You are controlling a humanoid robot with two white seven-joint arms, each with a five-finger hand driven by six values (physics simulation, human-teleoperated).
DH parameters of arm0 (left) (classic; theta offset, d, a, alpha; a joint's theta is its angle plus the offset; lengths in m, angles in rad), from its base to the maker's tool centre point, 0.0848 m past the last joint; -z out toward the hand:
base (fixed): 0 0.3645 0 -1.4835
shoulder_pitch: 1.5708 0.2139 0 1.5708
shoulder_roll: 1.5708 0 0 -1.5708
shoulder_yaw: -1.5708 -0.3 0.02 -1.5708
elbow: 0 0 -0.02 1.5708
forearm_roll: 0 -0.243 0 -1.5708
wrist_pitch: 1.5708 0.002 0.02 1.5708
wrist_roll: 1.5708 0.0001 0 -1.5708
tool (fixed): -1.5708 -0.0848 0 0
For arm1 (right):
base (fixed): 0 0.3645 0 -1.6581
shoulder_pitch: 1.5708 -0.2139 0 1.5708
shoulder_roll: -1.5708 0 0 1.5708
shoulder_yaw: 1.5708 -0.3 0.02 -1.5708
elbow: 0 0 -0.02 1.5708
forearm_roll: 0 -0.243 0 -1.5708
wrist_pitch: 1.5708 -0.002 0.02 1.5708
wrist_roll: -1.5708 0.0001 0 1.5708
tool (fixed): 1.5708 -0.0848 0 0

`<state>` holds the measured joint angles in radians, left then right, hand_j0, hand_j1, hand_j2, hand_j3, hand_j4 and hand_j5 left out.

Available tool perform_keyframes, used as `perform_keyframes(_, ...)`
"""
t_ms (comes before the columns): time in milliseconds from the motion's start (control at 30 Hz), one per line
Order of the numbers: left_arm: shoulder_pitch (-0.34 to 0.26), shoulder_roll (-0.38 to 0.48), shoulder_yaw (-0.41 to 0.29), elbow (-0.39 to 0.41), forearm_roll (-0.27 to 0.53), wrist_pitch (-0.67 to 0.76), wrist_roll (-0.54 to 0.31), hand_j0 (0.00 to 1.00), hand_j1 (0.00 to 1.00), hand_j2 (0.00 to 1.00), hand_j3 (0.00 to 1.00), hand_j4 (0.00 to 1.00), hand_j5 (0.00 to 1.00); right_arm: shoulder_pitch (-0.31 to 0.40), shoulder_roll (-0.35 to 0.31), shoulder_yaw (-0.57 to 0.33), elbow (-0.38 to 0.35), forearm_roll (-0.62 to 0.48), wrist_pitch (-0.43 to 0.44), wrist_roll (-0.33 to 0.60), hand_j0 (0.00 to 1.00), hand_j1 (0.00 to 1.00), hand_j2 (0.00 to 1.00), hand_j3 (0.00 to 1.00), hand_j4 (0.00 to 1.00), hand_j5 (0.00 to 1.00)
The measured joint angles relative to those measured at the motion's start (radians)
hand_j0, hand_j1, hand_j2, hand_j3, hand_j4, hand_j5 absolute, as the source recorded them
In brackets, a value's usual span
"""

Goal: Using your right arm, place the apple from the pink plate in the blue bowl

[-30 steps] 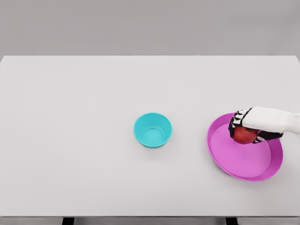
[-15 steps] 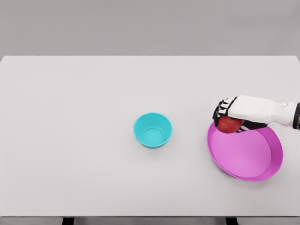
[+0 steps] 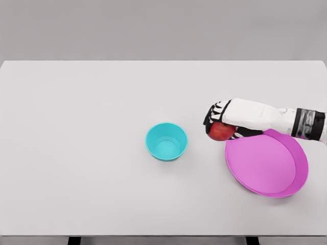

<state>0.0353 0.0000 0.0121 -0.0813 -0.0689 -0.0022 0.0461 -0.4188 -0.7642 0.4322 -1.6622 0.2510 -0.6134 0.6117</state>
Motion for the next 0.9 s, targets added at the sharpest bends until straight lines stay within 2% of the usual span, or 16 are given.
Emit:
perform_keyframes(133, 0.0, 0.0, 0.0, 0.0, 0.0, 0.0, 0.0, 1.0, 1.0, 1.0, 1.0, 1.0, 1.0, -0.052, 0.04, 0.018, 0.001, 0.01, 0.0, 0.0, 0.43, 0.43, 0.43, 0.43, 0.43, 0.43)
perform_keyframes(267, 0.0, 0.0, 0.0, 0.0, 0.0, 0.0, 0.0, 1.0, 1.0, 1.0, 1.0, 1.0, 1.0, -0.064, 0.072, 0.052, 0.001, 0.016, -0.001, -0.001, 0.43, 0.43, 0.43, 0.43, 0.43, 0.43)
perform_keyframes(900, 0.0, 0.0, 0.0, 0.0, 0.0, 0.0, 0.0, 1.0, 1.0, 1.0, 1.0, 1.0, 1.0, -0.19, 0.158, 0.22, 0.012, 0.058, -0.001, -0.001, 0.43, 0.43, 0.43, 0.43, 0.43, 0.43)
